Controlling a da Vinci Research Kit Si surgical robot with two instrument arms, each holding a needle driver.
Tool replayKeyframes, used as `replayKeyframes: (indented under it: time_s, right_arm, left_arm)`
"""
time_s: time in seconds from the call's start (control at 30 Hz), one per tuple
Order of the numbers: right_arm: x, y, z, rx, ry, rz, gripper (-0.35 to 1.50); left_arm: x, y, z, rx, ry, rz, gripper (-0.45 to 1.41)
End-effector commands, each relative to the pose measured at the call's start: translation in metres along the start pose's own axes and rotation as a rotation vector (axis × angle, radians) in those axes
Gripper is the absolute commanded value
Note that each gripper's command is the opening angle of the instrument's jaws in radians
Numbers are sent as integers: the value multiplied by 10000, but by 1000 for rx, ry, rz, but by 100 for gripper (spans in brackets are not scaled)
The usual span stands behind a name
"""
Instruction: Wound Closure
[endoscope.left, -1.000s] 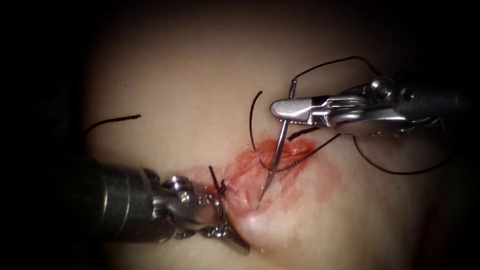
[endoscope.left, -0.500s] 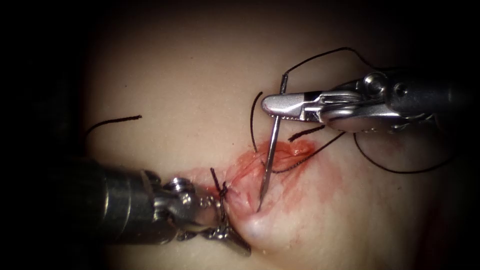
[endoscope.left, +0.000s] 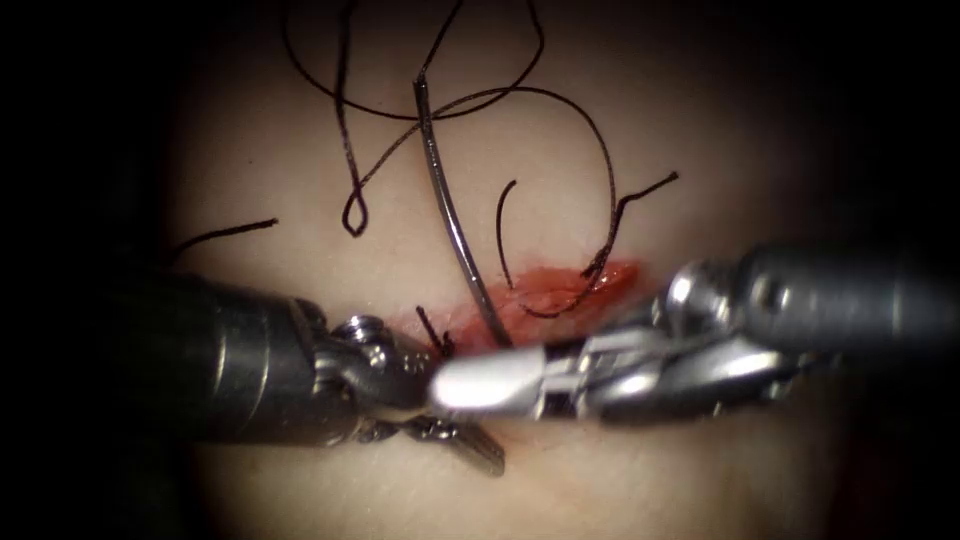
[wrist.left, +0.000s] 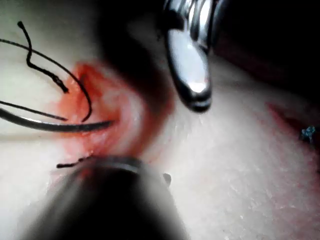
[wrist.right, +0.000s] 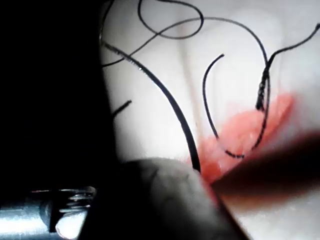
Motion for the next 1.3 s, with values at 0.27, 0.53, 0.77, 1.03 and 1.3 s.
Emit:
replayKeyframes:
  time_s: [0.27, 0.53, 0.77, 1.03, 1.3]
  right_arm:
    - [10, -3, 1, 25, -6, -96, -35]
    - [29, -23, -18, 17, 136, -401, -35]
    - [70, -40, -68, -12, 216, -633, 14]
    - [100, -30, -88, -38, 287, -711, 44]
    - [98, -18, -80, -50, 296, -783, 37]
  left_arm:
    - [1, -3, 6, -1, 0, 0, -45]
    - [0, 0, 2, -4, 0, 1, -45]
    - [5, 13, -23, -15, 24, -4, 17]
    - [14, 18, -56, 6, 87, -32, 19]
    - [21, 29, -129, 4, 152, -67, 4]
